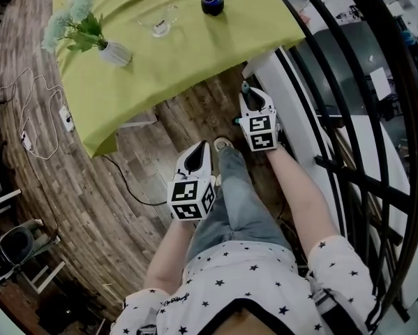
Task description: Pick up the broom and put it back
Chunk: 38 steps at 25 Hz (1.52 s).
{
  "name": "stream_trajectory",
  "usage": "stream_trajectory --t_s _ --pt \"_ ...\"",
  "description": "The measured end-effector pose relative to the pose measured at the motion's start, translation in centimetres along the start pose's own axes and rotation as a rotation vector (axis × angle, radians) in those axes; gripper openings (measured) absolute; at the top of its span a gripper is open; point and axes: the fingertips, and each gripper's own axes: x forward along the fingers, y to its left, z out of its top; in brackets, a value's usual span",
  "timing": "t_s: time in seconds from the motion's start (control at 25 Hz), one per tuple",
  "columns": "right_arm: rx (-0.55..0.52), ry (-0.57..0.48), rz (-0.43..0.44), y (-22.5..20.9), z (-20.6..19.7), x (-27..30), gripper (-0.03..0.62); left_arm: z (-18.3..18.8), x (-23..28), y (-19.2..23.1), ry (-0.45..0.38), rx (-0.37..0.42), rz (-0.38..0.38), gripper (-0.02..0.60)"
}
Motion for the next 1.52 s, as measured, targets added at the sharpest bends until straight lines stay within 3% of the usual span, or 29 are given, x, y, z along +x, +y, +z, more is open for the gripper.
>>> stream_trajectory --t_s 0.92,1.52 --pt "-0.035 -0.008 0.065 0.7 2.5 6.5 0.077 -2.4 2.1 1.4 0.079 -0.03 0.013 0.011" --pt "-0.014 -0.043 0.039 0.7 2.9 7.1 0.087 -2.3 2.9 1.7 0.084 -0.039 0.008 0.011"
